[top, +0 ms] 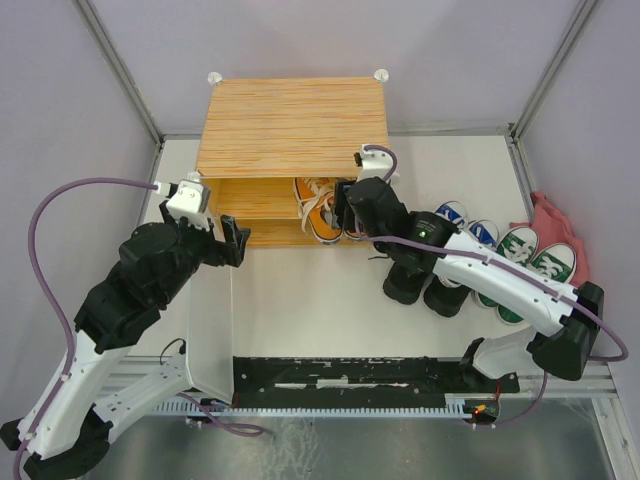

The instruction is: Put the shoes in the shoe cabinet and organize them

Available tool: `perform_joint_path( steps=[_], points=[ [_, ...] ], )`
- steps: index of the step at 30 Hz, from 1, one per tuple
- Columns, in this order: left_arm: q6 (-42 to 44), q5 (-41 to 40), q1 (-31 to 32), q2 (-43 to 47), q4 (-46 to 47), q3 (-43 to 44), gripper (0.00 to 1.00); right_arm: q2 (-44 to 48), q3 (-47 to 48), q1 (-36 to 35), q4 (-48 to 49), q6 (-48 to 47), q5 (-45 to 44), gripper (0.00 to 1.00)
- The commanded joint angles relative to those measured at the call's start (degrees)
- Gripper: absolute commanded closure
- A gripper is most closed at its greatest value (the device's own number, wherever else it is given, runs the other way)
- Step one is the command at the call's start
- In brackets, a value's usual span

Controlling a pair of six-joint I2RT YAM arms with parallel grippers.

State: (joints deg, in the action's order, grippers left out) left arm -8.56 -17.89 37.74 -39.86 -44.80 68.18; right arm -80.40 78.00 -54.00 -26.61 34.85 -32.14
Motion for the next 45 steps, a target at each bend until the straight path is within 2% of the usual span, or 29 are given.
perform_joint_path(
  steps=[1, 10, 17, 19, 21, 23, 31, 40, 45],
  points=[
    [1.17, -0.22, 0.19, 0.13, 1.07, -0.01, 0.1, 3.89, 0.06, -0.58, -5.91, -2.74, 2.11, 0.34],
    [1.17, 0.0, 0.19, -0.91, 1.82, -0.59, 0.1, 3.92, -6.17, -0.71, -2.71, -5.55, -0.39, 0.36],
    [1.38, -0.48, 0.14, -0.93, 1.82, -1.08, 0.1, 0.81, -7.76, -0.76, 2.33, -7.36, -3.36, 0.44],
    [1.49, -0.5, 0.14, -1.07, 1.82, -1.19, 0.1, 0.56, -8.88, -0.73, 4.46, -8.48, -4.23, 0.56],
    [1.6, -0.49, 0.13, -1.19, 1.82, -1.29, 0.1, 0.52, -9.08, -0.69, 4.8, -8.99, -5.34, 0.82],
    [1.66, -0.63, 0.16, -1.21, 1.83, -1.5, 0.1, 1.06, -9.1, -0.74, 4.88, -9.31, -6.89, 0.97],
    [1.85, -0.99, 0.15, -1.19, 1.82, -1.73, 0.1, 5.15, -9.21, -0.74, 11.48, -16.5, -12.07, 0.98],
    [1.26, -0.91, 0.14, -0.89, 1.73, -2.25, 0.1, 2.19, -7.88, 1.01, 19.85, -23.18, -14.02, 0.98],
    [1.17, -0.86, 0.19, -0.96, 1.41, -2.67, 0.1, -0.08, -11.0, 1.52, 29.35, -25.54, -15.85, 0.98]
  ],
)
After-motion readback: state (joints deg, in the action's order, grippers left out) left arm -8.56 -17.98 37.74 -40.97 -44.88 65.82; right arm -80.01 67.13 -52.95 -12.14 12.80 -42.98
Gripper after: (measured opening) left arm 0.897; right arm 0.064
